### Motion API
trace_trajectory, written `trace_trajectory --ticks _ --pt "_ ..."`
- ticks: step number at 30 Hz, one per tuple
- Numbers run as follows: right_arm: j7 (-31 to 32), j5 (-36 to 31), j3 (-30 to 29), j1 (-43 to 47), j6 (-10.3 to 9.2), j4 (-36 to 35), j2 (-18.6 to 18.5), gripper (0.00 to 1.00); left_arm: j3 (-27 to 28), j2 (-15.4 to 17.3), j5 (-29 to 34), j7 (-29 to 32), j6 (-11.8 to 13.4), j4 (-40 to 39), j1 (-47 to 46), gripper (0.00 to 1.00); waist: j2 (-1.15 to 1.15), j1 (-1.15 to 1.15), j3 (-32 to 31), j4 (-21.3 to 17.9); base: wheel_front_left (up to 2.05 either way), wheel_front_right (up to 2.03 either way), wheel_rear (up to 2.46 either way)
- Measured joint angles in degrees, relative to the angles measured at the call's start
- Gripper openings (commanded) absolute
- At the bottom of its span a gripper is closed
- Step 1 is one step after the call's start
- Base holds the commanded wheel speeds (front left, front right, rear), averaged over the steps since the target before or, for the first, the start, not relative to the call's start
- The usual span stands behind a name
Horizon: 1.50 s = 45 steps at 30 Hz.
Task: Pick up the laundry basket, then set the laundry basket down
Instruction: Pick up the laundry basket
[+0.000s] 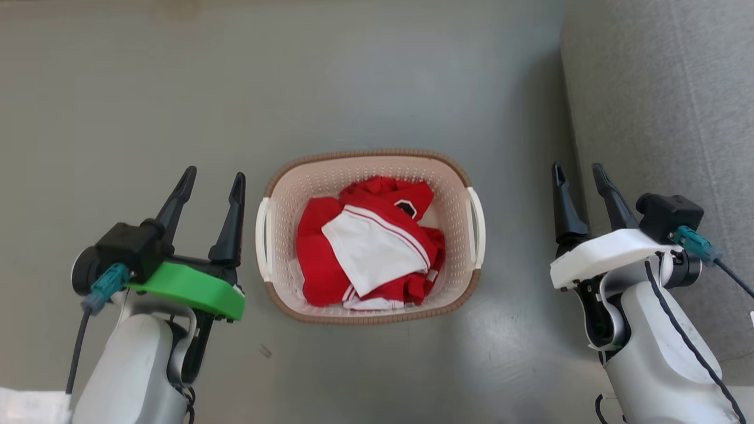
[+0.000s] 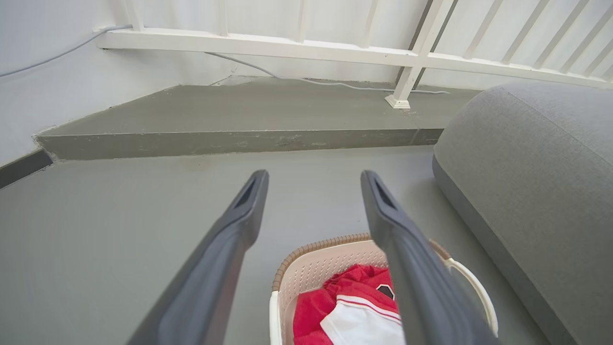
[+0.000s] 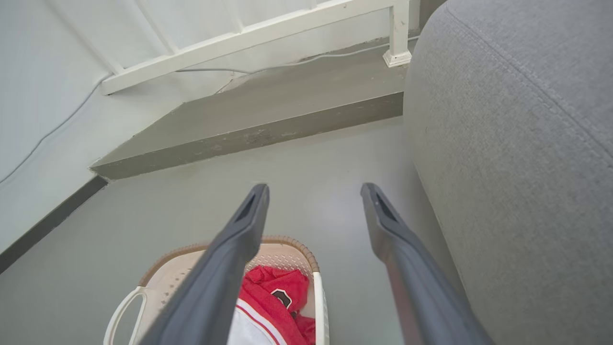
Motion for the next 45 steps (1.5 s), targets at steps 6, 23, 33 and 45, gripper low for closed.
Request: trace_trajectory --ticks 6,23,33,45 --pt "0.00 -0.47 0.16 -1.91 0.00 4.68 0.01 1.00 -3.10 0.76 -1.36 0.00 0.00 4.60 -3.93 1.00 0.00 0.00 4.53 0.45 0.00 0.00 0.00" --pt "0.00 -1.46 2.77 -11.46 1.11 18.06 -0.01 1.00 -9.10 1.03 -8.59 0.45 0.00 19.16 -14.90 1.00 0.00 0.01 15.21 2.01 0.00 0.00 0.00" --pt "0.00 -1.48 4.32 -17.66 2.04 23.41 -0.08 1.00 -12.28 0.89 -13.32 3.94 0.00 24.87 -22.05 1.00 0.00 0.00 21.40 2.46 0.00 0.00 0.00" --pt "0.00 -1.16 8.32 -23.23 3.27 28.80 -0.14 1.00 -17.66 1.10 -17.67 7.89 -0.01 29.66 -26.66 1.00 0.00 0.00 27.52 2.60 0.00 0.00 0.00"
